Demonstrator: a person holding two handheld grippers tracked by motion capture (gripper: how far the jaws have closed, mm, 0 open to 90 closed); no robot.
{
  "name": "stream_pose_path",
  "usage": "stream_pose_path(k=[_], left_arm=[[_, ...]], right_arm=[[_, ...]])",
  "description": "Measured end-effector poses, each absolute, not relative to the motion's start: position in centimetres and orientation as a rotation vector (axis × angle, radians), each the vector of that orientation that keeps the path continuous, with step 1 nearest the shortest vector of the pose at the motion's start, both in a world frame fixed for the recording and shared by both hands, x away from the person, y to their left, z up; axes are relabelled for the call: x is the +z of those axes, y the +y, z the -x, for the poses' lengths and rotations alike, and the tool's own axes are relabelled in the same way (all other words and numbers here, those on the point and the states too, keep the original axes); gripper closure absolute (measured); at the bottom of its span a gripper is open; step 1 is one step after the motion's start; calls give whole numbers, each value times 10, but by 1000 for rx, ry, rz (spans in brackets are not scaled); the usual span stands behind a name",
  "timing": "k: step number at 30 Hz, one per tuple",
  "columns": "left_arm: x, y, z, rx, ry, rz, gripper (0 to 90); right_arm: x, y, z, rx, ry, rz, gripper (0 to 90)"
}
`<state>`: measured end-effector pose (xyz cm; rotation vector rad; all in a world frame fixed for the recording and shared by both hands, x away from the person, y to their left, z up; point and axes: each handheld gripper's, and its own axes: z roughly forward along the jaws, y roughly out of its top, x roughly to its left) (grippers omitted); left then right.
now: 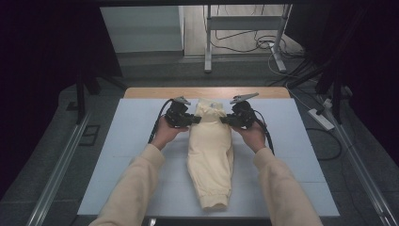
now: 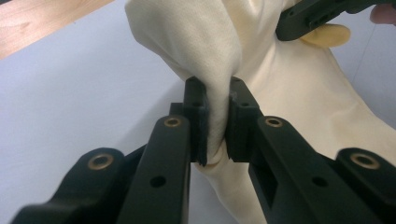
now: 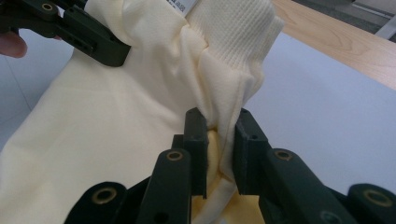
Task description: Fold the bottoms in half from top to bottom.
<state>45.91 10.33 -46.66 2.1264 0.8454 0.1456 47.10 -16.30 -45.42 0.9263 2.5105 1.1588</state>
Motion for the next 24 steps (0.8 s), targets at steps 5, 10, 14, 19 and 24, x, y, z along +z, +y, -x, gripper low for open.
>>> stream_pose_path(k=[5,10,14,19,24], left_arm=[[-467,102,-459,144,850,-2131,805],[-467,103,-460,145,851,-2132,805],[-461,104,-462,159,848,-2122,807],[-443,107,-464,203,848,-2095,808],[-445,106,-463,200,849,-2112,808]], right_arm=[[-455,-163,-470,1155,2511,-932,770],[-455,-163,-470,1153,2510,-925,770],[-451,-163,-471,1163,2492,-913,772],[-432,-160,-472,1183,2441,-884,774],[-429,-158,-470,1174,2444,-876,775]])
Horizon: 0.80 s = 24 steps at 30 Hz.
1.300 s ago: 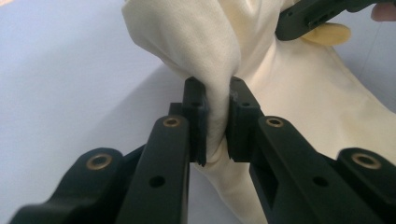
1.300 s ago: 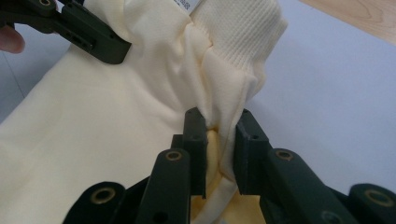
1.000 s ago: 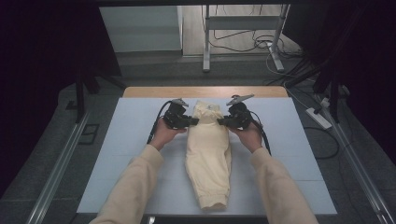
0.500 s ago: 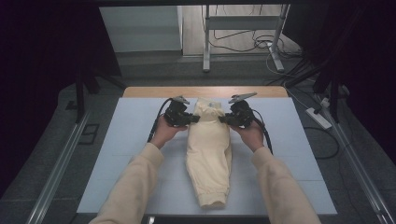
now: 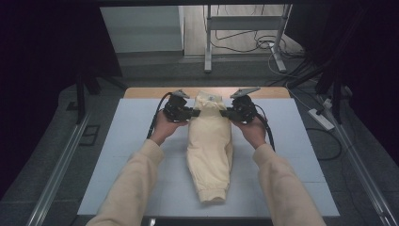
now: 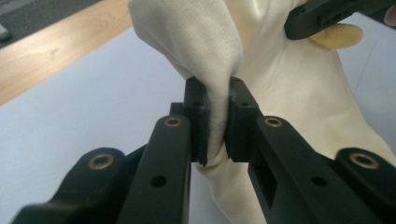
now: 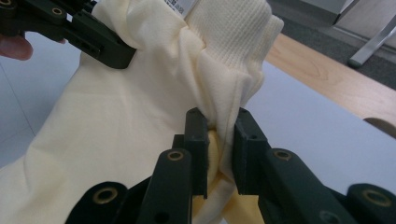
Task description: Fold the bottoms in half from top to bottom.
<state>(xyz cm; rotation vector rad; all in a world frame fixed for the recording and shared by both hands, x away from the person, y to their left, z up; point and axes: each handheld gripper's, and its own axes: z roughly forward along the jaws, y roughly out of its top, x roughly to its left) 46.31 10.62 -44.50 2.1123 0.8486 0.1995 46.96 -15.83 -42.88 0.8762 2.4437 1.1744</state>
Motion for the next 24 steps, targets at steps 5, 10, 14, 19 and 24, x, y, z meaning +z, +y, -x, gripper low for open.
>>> stream_pose_path(k=[5,10,14,19,24], left_arm=[[-441,103,-466,211,845,-2111,811],[-410,106,-471,265,819,-2078,811],[-404,106,-469,280,802,-2072,812],[-414,103,-468,283,812,-2098,815],[-408,100,-475,301,803,-2110,817]], right_arm=[[-433,-160,-471,1166,2431,-889,778],[-410,-161,-475,1203,2376,-872,779],[-394,-162,-473,1223,2341,-839,778],[-402,-162,-472,1176,2367,-843,779],[-403,-163,-474,1168,2349,-852,783]])
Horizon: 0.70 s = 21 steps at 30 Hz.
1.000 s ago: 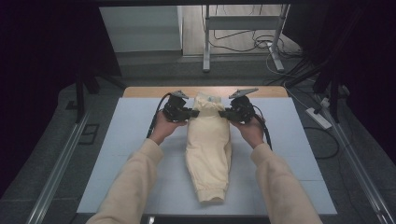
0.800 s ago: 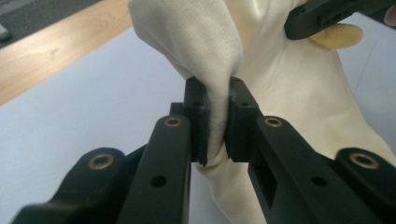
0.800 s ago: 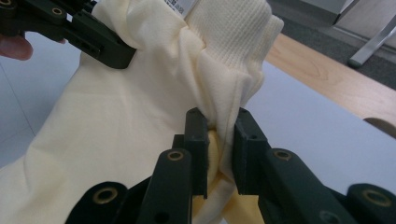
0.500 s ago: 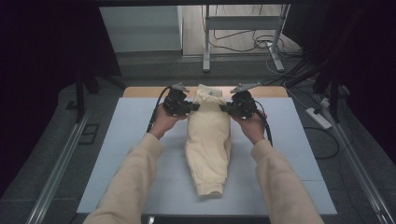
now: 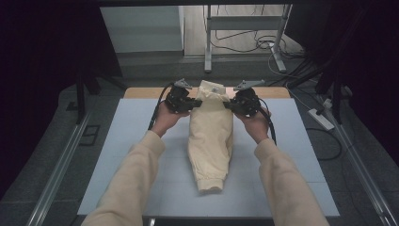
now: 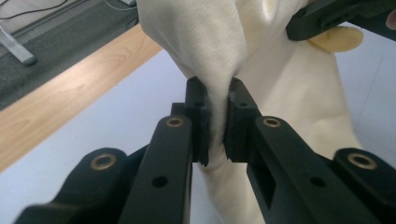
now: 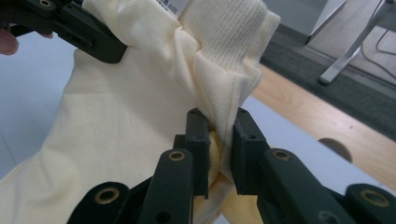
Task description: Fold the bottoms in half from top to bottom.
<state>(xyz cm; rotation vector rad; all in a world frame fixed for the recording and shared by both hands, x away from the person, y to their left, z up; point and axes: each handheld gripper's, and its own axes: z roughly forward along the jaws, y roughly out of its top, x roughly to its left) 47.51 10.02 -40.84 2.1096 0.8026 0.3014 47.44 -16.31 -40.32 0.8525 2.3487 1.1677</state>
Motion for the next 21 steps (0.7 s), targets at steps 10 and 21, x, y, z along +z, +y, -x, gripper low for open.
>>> stream_pose_path(k=[10,21], left_arm=[[-372,98,-485,371,755,-2081,820],[-398,97,-482,362,774,-2101,820]], right_arm=[[-365,-167,-489,1189,2259,-832,786],[-391,-166,-484,1157,2289,-852,786]])
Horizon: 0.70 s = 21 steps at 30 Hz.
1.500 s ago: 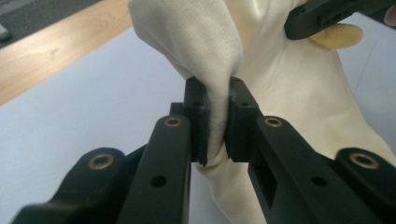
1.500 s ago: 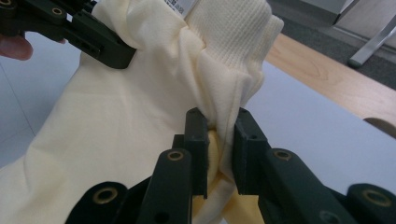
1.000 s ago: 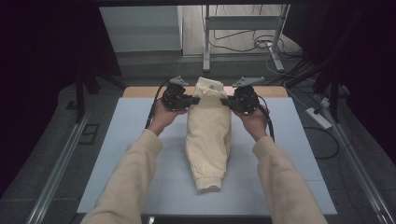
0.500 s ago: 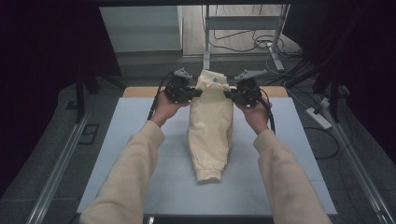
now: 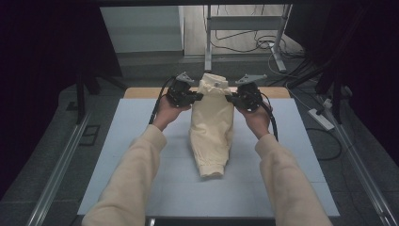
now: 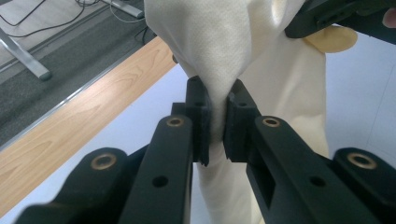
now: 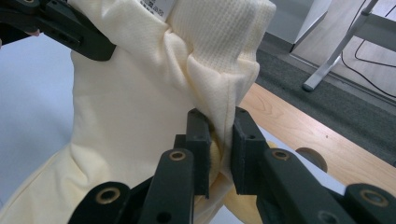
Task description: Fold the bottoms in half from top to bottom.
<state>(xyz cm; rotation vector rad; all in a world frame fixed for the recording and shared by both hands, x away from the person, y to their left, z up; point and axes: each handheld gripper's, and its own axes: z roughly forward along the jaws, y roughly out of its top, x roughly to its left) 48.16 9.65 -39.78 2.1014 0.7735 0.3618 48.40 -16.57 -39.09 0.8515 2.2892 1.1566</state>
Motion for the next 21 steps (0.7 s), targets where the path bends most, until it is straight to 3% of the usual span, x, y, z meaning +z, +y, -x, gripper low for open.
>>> stream_pose_path(k=[21], left_arm=[[-434,99,-463,297,758,-2107,820]], right_arm=[[-427,-168,-471,1138,2333,-823,785]])
